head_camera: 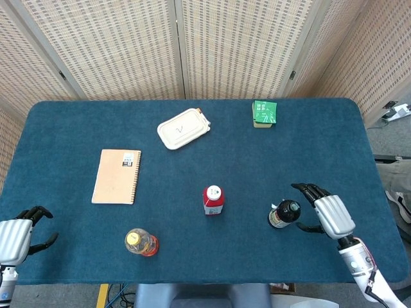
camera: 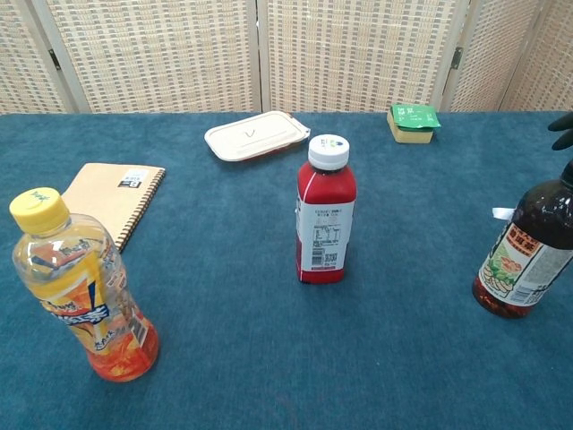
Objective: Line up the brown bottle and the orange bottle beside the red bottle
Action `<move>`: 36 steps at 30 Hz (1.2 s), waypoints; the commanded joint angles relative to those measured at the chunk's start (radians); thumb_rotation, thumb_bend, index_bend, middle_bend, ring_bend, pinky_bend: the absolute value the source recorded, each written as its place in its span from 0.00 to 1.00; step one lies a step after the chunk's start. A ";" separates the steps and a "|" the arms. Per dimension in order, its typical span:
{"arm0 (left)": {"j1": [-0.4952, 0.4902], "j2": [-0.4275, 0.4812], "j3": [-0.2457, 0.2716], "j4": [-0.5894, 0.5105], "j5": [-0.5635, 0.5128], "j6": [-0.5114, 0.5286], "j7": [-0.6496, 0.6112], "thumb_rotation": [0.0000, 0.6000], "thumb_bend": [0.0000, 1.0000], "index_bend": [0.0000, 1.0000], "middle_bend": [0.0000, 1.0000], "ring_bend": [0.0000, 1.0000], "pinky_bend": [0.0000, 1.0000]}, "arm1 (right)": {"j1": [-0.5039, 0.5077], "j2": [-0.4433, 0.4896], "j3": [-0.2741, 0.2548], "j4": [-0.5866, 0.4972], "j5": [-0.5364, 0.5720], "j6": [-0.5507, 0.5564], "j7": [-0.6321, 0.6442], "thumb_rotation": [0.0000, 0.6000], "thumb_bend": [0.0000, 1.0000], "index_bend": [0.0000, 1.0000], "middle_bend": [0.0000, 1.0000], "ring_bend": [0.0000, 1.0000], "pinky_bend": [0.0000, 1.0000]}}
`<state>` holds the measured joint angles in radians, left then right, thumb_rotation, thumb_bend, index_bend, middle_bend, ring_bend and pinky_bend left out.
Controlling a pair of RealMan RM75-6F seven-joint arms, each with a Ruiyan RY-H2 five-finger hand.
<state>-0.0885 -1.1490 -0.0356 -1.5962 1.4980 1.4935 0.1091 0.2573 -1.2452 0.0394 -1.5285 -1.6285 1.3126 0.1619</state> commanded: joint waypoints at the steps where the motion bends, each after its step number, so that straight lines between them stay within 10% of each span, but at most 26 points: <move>1: 0.000 0.000 0.000 -0.001 0.001 0.000 0.000 1.00 0.18 0.45 0.38 0.42 0.67 | 0.013 -0.035 -0.005 0.047 0.002 -0.012 0.036 1.00 0.05 0.16 0.21 0.20 0.39; 22: 0.001 0.007 0.005 -0.010 0.008 -0.003 -0.010 1.00 0.18 0.45 0.38 0.42 0.67 | 0.079 -0.201 -0.041 0.261 -0.021 -0.049 0.220 1.00 0.05 0.17 0.26 0.21 0.39; 36: 0.000 0.007 0.006 -0.011 0.007 -0.005 -0.006 1.00 0.18 0.45 0.38 0.42 0.67 | 0.080 -0.276 -0.007 0.342 -0.004 0.030 0.273 1.00 0.09 0.46 0.53 0.49 0.60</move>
<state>-0.0880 -1.1418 -0.0300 -1.6071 1.5052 1.4881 0.1030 0.3352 -1.5194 0.0295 -1.1859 -1.6336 1.3397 0.4294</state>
